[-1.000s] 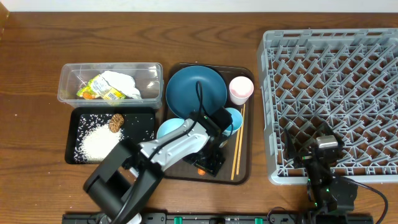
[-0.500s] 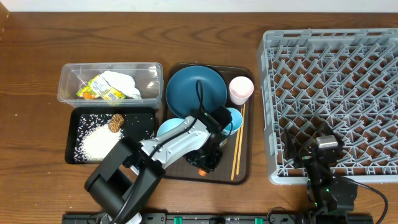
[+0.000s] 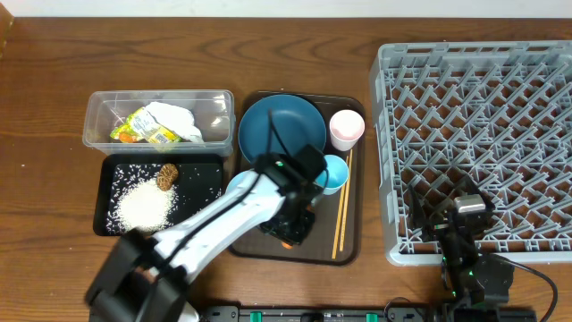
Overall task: Sort waste into correct bins and load items into the dishwasher rack
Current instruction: 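Lift the carrot and carry it left over the black tray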
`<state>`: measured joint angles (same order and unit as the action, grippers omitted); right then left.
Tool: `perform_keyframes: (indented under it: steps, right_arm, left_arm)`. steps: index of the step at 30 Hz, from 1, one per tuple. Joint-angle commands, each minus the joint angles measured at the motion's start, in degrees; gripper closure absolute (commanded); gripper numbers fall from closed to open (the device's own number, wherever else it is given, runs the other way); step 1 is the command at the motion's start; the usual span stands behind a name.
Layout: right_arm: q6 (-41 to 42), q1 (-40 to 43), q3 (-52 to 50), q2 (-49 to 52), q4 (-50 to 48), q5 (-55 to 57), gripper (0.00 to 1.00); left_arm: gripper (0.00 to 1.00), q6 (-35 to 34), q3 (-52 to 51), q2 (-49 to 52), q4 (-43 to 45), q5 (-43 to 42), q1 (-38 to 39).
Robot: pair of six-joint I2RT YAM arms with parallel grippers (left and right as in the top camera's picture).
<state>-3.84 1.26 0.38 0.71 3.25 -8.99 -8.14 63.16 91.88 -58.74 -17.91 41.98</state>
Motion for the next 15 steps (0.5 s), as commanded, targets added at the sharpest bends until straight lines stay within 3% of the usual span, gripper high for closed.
perform_keyframes:
  steps: [1, 5, 8, 15]
  right_arm:
    - [-0.72, -0.26, -0.07, 0.0, 0.22, -0.22, 0.01]
    - [-0.74, -0.26, -0.07, 0.0, 0.22, -0.22, 0.01]
    - [-0.74, -0.26, -0.07, 0.0, 0.22, -0.22, 0.01]
    - [-0.74, -0.26, -0.07, 0.0, 0.22, -0.22, 0.01]
  left_arm:
    - [0.94, -2.67, 1.38, -4.57, -1.79, 5.75, -3.61]
    - [0.94, -4.04, 1.38, -9.31, -2.56, 11.04, -10.75]
    - [0.94, -9.11, 1.38, -12.17, -2.49, 15.76, -18.93]
    - [0.94, -16.26, 1.07, -13.55, 0.0, 17.53, -39.23]
